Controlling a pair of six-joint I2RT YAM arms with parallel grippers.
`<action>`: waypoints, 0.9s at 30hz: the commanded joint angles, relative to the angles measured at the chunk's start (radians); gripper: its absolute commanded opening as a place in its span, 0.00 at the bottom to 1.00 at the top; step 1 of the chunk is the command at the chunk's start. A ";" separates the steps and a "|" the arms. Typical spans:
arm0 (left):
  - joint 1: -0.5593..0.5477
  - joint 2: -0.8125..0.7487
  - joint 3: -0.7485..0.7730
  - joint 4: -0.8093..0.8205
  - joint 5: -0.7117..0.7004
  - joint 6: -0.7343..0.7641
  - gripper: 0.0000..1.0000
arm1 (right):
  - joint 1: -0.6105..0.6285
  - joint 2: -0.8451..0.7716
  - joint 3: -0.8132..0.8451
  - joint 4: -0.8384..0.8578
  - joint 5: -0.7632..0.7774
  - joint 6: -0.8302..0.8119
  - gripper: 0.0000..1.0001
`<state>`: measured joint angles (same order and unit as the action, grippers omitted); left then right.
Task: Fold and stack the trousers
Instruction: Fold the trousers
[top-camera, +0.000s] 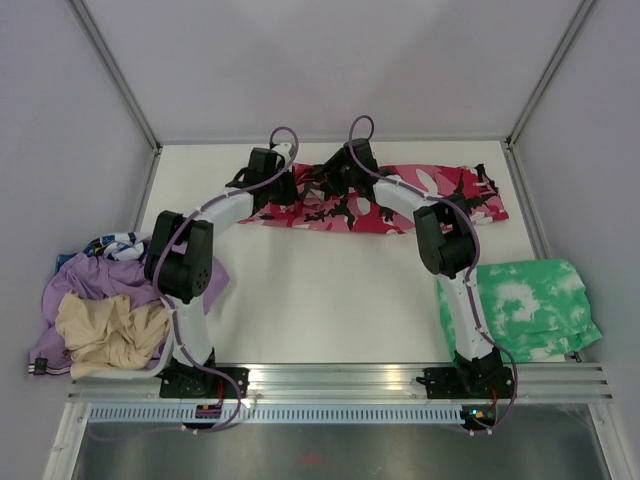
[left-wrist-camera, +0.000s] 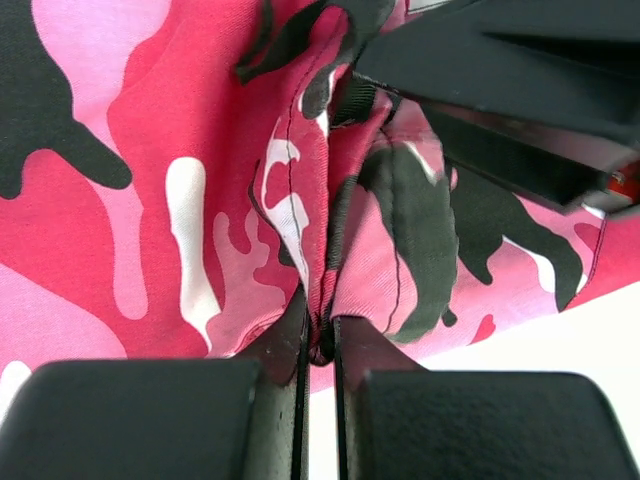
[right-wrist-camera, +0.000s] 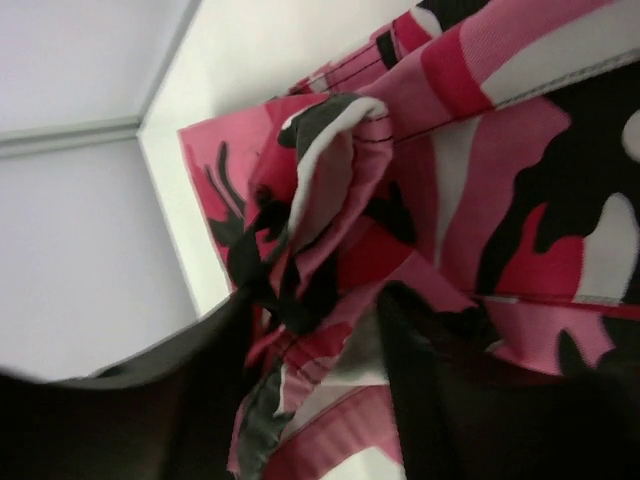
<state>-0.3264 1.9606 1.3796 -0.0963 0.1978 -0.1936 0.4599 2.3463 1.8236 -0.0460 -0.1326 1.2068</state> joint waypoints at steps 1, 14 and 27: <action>0.004 -0.077 -0.020 0.007 0.045 -0.009 0.02 | -0.007 0.044 0.109 -0.029 0.053 -0.082 0.51; 0.003 -0.105 -0.057 0.001 0.067 0.013 0.03 | -0.015 0.176 0.448 0.023 0.008 -0.371 0.06; -0.017 -0.103 -0.007 -0.049 0.052 -0.043 0.74 | -0.099 0.088 0.327 -0.098 -0.186 -0.475 0.36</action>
<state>-0.3443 1.8992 1.3231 -0.1139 0.2787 -0.2050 0.3973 2.5168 2.2024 -0.1017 -0.2489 0.7799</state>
